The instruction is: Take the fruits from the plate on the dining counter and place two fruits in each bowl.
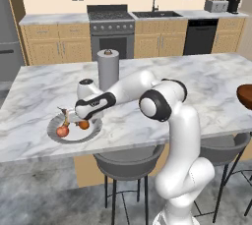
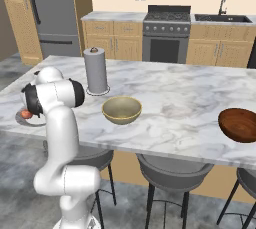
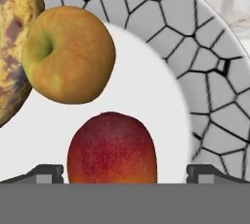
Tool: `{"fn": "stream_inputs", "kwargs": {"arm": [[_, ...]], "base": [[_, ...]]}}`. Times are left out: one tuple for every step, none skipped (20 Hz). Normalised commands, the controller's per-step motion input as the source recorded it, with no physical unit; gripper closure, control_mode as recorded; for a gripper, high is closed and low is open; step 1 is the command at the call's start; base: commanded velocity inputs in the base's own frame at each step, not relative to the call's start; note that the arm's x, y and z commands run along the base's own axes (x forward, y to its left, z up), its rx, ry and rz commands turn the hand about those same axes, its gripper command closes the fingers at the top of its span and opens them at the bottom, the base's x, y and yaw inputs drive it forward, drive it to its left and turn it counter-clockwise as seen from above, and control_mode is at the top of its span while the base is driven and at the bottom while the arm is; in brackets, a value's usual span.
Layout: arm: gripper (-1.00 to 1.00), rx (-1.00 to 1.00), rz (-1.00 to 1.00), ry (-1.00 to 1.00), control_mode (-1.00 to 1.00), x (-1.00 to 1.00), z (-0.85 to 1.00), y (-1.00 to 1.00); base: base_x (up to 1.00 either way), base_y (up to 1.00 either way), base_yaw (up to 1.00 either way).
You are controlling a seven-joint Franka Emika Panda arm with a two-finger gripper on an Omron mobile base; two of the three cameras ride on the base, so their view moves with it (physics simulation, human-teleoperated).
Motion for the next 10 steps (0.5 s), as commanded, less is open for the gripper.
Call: {"fn": "stream_inputs", "kwargs": {"arm": [[-1.0,0.0,0.0,0.0,-1.0,0.0,-0.17,0.03],[-1.0,0.0,0.0,0.0,-1.0,0.04,-0.11,0.01],[-1.0,0.0,0.0,0.0,-1.0,0.06,-0.04,0.0],[-1.0,0.0,0.0,0.0,-1.0,0.0,0.0,0.0],[-1.0,0.0,0.0,0.0,-1.0,0.0,0.0,0.0],[1.0,0.0,0.0,0.0,-1.0,0.0,0.0,0.0],[1.0,0.0,0.0,0.0,-1.0,0.0,0.0,0.0],[1.0,0.0,0.0,0.0,-1.0,0.0,0.0,0.0],[1.0,0.0,0.0,0.0,-1.0,0.0,0.0,0.0],[1.0,0.0,0.0,0.0,-1.0,0.0,0.0,0.0]], "base": [[0.0,0.0,0.0],[0.0,0.0,0.0],[0.0,0.0,0.0],[0.0,0.0,0.0],[0.0,0.0,0.0],[0.0,0.0,0.0],[0.0,0.0,0.0],[0.0,0.0,0.0],[0.0,0.0,0.0],[0.0,0.0,0.0]]}}
